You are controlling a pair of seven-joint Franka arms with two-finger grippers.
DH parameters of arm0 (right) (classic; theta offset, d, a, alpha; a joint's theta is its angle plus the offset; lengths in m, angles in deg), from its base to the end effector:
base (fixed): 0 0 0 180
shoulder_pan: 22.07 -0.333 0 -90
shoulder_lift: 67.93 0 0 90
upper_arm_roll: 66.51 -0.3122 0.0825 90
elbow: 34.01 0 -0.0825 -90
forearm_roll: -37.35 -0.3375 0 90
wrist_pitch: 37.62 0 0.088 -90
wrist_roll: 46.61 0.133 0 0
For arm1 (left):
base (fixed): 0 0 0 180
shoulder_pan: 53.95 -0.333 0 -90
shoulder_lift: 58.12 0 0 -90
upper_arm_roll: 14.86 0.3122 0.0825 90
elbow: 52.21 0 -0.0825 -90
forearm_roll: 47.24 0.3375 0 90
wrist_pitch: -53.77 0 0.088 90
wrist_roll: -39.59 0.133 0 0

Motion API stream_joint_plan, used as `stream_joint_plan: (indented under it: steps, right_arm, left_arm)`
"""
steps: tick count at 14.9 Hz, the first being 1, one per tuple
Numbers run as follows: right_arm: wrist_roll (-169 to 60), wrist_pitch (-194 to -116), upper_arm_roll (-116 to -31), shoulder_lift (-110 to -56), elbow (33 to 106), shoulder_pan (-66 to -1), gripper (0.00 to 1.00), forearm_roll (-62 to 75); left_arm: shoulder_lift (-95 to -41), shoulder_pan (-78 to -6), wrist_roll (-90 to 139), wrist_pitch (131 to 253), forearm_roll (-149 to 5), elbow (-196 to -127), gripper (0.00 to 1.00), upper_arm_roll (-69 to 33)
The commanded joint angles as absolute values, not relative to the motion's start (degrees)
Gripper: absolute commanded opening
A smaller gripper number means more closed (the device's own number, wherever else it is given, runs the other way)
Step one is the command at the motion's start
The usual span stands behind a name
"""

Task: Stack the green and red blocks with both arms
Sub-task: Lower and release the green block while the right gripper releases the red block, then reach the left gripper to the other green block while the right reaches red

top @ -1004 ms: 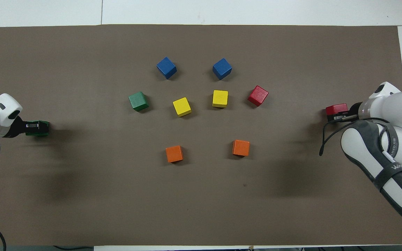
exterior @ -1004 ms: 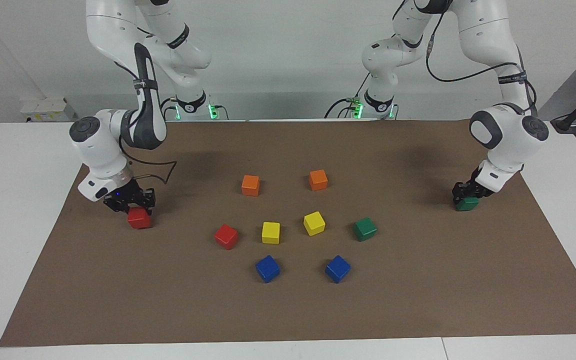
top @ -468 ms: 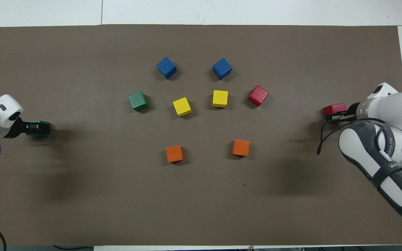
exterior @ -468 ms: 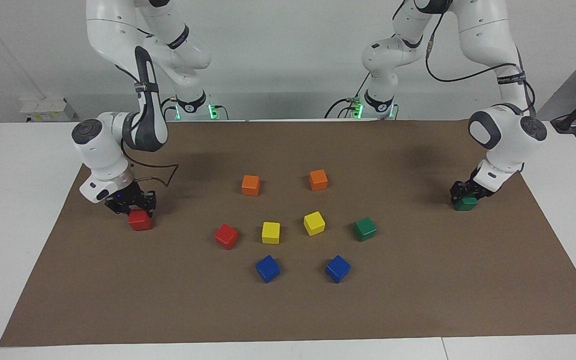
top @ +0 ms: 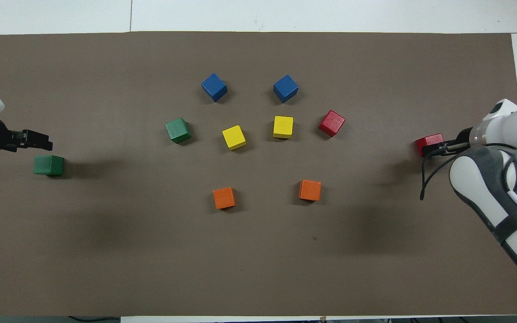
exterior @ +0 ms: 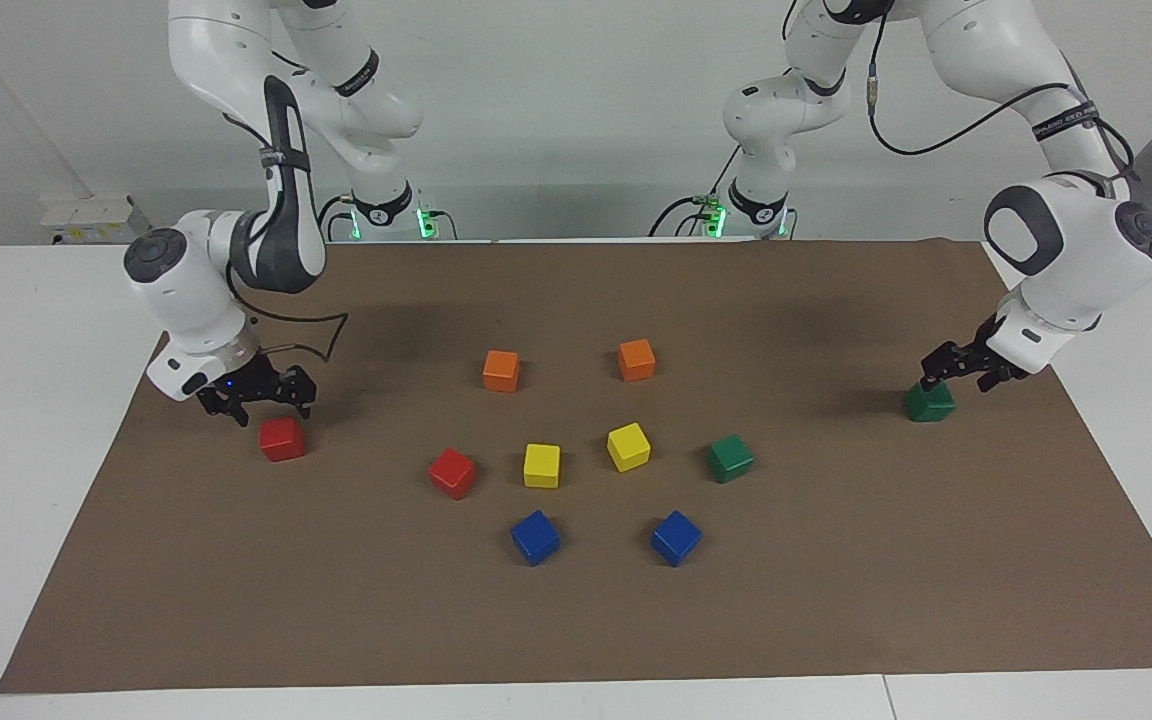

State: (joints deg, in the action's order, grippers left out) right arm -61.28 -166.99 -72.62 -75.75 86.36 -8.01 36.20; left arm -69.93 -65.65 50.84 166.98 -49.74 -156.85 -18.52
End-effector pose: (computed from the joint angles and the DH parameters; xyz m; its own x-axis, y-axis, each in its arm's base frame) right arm 0.5261 -0.0734 0.3565 0.9943 0.1030 0.0280 0.1037 -0.9943 -0.0239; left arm 0.5587 0.0768 0.4078 0.9982 -0.0381 -0.0454 -0.0352 -0.9974 0.0622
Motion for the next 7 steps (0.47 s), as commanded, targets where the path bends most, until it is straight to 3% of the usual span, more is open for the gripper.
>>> stream_joint_plan:
  steps: [1, 4, 7]
  right_arm:
    - [-57.9, -154.1, -73.6, -71.6, 78.7, -8.2, 1.0, 36.0]
    - [-46.7, -147.8, -73.8, -72.6, 70.4, -14.8, 1.0, 36.7]
    - [-27.6, -153.3, -73.9, -74.9, 69.7, -23.4, 1.0, 38.7]
  left_arm:
    - [-70.4, -57.2, 36.8, 164.8, -48.2, -154.3, 1.0, -18.0]
    - [-70.9, -49.6, 22.3, 165.7, -48.0, -152.8, 1.0, -18.1]
    - [-71.7, -44.9, 12.3, 168.7, -48.4, -152.0, 1.0, -18.2]
